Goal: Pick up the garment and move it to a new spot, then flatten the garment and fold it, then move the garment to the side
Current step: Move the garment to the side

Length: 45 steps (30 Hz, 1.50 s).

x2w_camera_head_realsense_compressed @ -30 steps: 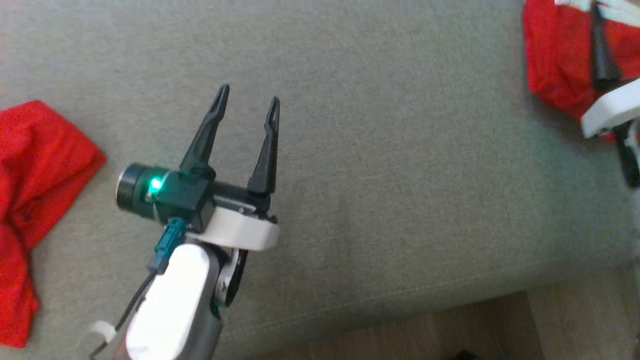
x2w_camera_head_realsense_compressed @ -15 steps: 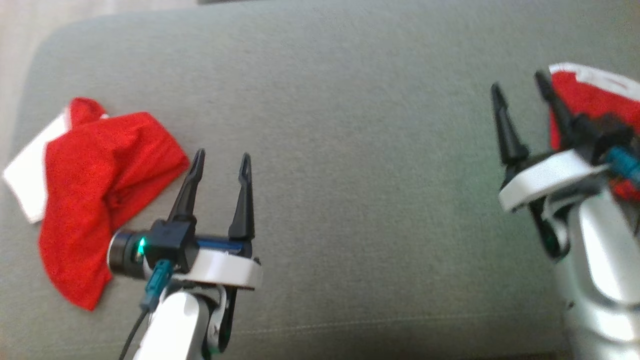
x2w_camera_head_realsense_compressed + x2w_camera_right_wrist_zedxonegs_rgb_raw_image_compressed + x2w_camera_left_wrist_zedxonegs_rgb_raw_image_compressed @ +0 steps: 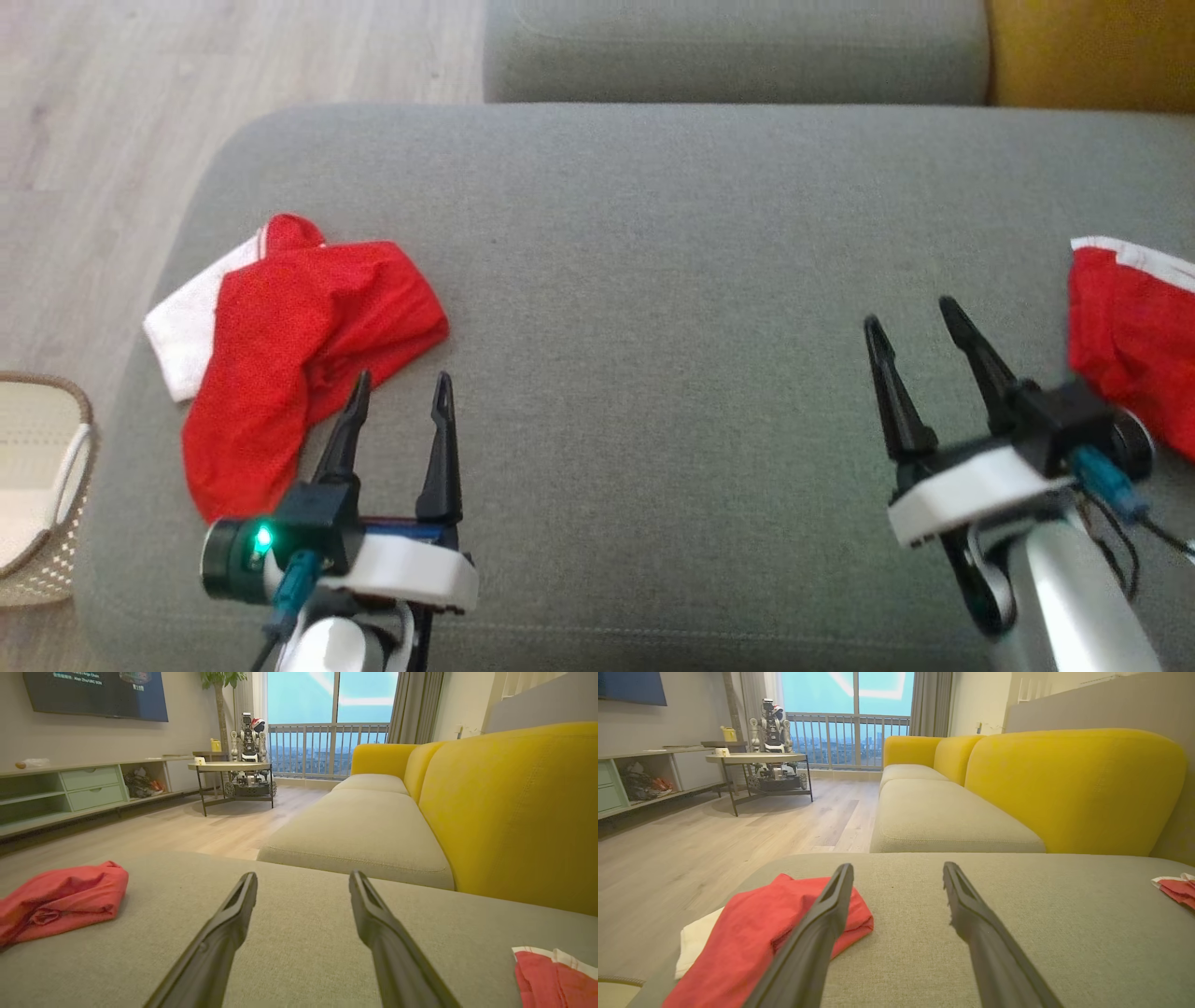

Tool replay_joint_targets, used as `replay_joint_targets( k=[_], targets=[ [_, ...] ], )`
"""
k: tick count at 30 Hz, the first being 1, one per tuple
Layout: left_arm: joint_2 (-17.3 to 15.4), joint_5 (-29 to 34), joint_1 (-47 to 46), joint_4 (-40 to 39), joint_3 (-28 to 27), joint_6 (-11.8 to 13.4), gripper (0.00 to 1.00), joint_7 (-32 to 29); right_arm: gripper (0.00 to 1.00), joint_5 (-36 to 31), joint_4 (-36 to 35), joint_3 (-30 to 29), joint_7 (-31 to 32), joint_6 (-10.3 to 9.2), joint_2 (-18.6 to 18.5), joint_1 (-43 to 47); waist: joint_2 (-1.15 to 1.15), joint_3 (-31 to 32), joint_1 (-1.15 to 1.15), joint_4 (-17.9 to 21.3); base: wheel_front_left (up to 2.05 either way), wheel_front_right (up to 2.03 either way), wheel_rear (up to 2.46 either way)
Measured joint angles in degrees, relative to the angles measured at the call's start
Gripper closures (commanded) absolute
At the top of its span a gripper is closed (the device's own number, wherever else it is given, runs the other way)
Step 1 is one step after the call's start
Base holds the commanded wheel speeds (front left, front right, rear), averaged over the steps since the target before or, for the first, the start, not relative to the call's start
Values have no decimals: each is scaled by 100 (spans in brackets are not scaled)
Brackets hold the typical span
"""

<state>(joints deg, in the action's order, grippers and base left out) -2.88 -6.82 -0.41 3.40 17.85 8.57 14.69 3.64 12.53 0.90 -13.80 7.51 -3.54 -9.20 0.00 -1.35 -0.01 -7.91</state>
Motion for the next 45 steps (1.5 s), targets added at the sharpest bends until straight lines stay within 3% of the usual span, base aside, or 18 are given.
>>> replay_joint_targets(
  k=[20,45],
  targets=[
    [-3,20,287,-104,110,-1,0,0,0,299,-439,-541,-65,0,75,1003,0,233,1,10,0,0,0],
    [-3,20,287,-26,134,-10,0,0,0,458,-561,-565,-65,0,88,1028,0,202,1,187,0,0,0]
  ],
)
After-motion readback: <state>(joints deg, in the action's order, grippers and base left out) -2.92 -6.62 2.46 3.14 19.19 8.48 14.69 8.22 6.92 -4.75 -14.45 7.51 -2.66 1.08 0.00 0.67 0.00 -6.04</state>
